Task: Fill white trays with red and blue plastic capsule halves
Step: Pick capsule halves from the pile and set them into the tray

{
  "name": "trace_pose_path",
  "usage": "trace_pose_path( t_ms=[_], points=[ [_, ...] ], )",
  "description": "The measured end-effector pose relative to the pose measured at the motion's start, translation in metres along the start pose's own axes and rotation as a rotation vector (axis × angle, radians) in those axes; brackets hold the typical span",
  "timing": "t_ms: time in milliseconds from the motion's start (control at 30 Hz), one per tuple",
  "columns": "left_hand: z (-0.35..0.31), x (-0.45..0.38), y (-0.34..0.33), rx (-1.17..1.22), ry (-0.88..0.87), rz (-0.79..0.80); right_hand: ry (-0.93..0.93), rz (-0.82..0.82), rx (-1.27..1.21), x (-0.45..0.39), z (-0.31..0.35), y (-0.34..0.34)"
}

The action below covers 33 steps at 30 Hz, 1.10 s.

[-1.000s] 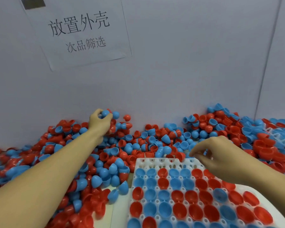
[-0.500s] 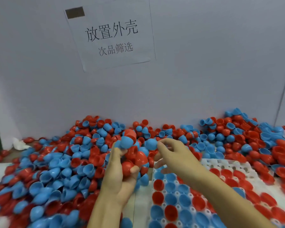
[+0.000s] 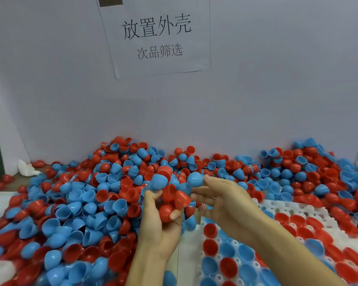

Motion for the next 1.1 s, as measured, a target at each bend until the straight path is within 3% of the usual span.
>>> trace_pose_path(
  t_ms=[133, 400, 567, 633, 700, 800, 933, 1100],
  points=[
    [0.002, 0.0, 0.003, -0.03, 0.036, 0.038, -0.109, 0.129, -0.149, -0.001, 0.002, -0.003],
    [0.011, -0.004, -0.005, 0.072, 0.068, 0.001, 0.032, 0.0, -0.08, -0.01, 0.023, 0.01],
    [0.011, -0.007, 0.001, 0.135, 0.065, -0.049, 0.038, 0.022, -0.083, -0.015, 0.036, 0.021],
    [0.006, -0.01, 0.007, 0.184, 0.034, -0.079, 0.092, -0.139, 0.167, -0.022, 0.044, 0.038],
    [0.003, -0.011, 0.01, 0.212, 0.011, -0.075, 0.111, -0.3, 0.821, -0.029, 0.049, 0.052],
    [0.004, -0.008, 0.006, 0.195, 0.01, -0.043, 0.052, -0.207, 1.466, -0.048, 0.035, 0.054],
    [0.004, -0.008, 0.006, 0.177, 0.028, -0.048, -0.052, -0.122, 1.826, -0.069, 0.009, 0.056],
    [0.005, -0.008, 0.007, 0.184, 0.027, -0.007, -0.09, -0.006, 1.926, -0.083, 0.005, 0.059]
  ],
)
Point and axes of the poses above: each hand's wrist, its own x-axis away from the middle knuckle, its own y-axis out of the back of the hand, z = x × y, the point moved 4 cm from there along -x, towards the middle knuckle, and after that the axes turned 10 degrees about z, right-handed, at the moved point
